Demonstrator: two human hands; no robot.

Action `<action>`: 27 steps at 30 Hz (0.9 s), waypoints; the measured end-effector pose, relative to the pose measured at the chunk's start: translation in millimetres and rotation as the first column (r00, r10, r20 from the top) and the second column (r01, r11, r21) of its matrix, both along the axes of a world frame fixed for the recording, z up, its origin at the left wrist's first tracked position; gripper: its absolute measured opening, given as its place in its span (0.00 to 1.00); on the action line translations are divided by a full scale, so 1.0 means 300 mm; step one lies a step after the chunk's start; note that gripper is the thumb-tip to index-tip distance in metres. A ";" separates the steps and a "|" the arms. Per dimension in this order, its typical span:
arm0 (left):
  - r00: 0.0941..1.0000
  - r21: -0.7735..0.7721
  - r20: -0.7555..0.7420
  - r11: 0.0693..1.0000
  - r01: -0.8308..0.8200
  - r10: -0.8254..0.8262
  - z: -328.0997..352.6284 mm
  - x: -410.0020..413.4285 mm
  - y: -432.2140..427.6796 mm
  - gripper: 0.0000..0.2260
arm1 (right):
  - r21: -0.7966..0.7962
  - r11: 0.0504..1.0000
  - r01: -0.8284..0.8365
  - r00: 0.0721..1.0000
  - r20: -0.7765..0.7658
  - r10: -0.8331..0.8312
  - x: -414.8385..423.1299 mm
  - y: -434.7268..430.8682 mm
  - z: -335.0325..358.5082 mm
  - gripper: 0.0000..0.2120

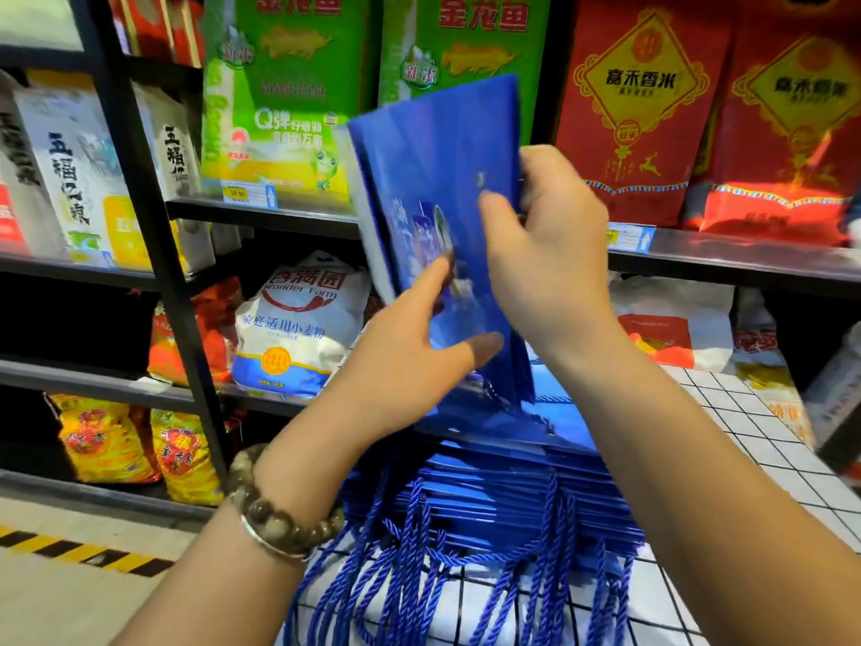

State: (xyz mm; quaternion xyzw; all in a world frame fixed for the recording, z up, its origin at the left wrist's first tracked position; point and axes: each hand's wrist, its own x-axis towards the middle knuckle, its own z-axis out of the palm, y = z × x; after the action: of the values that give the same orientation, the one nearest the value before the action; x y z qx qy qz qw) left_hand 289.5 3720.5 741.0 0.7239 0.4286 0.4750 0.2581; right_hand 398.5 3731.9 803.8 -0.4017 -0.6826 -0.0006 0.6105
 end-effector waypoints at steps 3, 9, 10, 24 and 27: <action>0.991 0.050 -0.120 0.997 -0.059 0.065 0.024 -0.004 0.005 0.45 | -0.071 0.980 -0.185 0.921 -0.362 0.147 0.017 0.008 -0.001 0.10; 0.914 0.107 -0.385 0.990 -0.090 0.124 -0.027 0.024 0.035 0.54 | -0.072 0.906 -0.418 0.595 -0.775 0.213 0.057 -0.026 -0.064 0.12; 0.918 0.107 -0.380 0.991 -0.080 0.115 -0.031 0.033 0.038 0.54 | -0.061 0.898 -0.436 0.547 -0.810 0.211 0.065 -0.028 -0.067 0.11; 0.784 0.109 -0.618 0.994 0.006 0.063 0.020 -0.041 0.036 0.32 | -0.134 0.713 -0.688 0.259 -0.963 0.070 0.155 -0.038 -0.094 0.13; 0.750 -0.019 -0.661 1.000 0.021 -0.028 -0.018 -0.070 0.033 0.32 | -0.294 0.626 -0.723 0.387 -0.922 0.014 0.167 -0.079 -0.127 0.11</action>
State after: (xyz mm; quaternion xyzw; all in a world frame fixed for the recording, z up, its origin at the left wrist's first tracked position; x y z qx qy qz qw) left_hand 268.5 3730.5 735.7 0.8492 0.4851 0.1830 0.1001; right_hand 448.5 3708.2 765.8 -0.3533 -0.3093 0.5918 0.6552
